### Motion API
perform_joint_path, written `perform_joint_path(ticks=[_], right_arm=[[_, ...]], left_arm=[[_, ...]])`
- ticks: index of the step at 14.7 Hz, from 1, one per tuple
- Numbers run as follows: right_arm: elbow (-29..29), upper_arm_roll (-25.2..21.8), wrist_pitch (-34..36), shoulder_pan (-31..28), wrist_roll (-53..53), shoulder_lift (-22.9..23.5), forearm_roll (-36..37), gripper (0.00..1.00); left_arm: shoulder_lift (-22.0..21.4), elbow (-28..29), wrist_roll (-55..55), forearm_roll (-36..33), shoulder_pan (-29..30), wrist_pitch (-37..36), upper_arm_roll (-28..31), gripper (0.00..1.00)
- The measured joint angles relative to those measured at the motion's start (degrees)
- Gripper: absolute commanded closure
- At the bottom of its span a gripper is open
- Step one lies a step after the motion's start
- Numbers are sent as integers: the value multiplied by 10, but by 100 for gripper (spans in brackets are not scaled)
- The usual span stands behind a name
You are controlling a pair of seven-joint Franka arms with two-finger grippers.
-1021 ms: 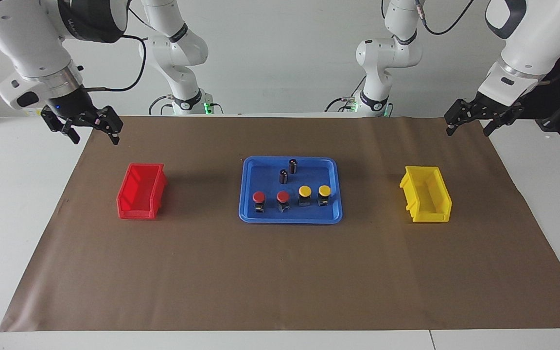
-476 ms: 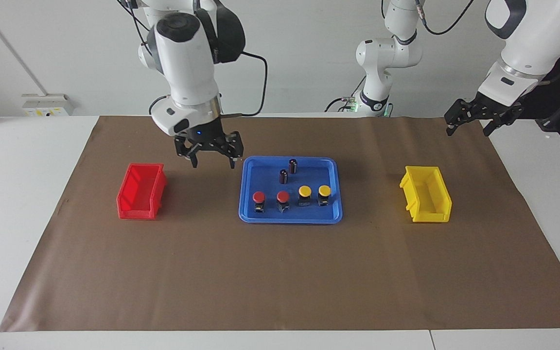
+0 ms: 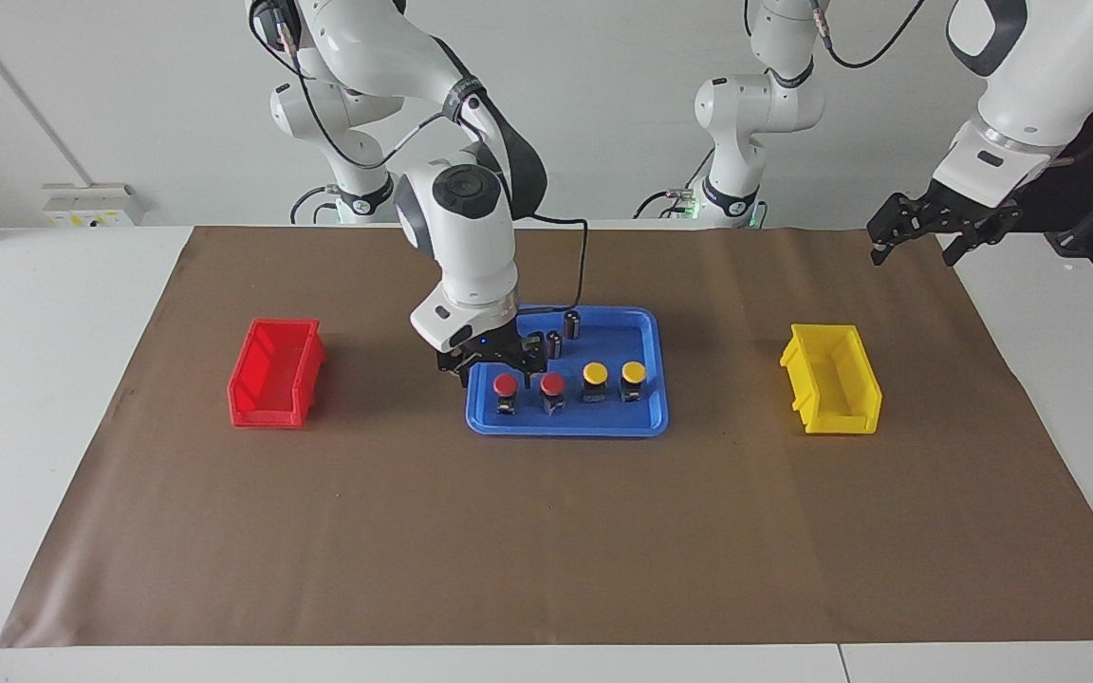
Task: Sort red and yellow buttons by color
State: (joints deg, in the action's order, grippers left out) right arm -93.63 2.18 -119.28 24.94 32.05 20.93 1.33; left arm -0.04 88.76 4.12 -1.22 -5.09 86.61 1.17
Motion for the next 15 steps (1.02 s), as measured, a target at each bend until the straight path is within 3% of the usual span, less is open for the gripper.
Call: perform_joint_path(ticks=[9,12,15], right_arm=[[-72,0,-56,21,10,6,0,27],[-79,-1,-56,21,10,6,0,42],[-84,-1,-56,21,10,6,0,67]], left_arm=[[0,0,0,0,0,0,0,0],[0,0,0,0,0,0,0,0],[0,0,0,0,0,0,0,0]])
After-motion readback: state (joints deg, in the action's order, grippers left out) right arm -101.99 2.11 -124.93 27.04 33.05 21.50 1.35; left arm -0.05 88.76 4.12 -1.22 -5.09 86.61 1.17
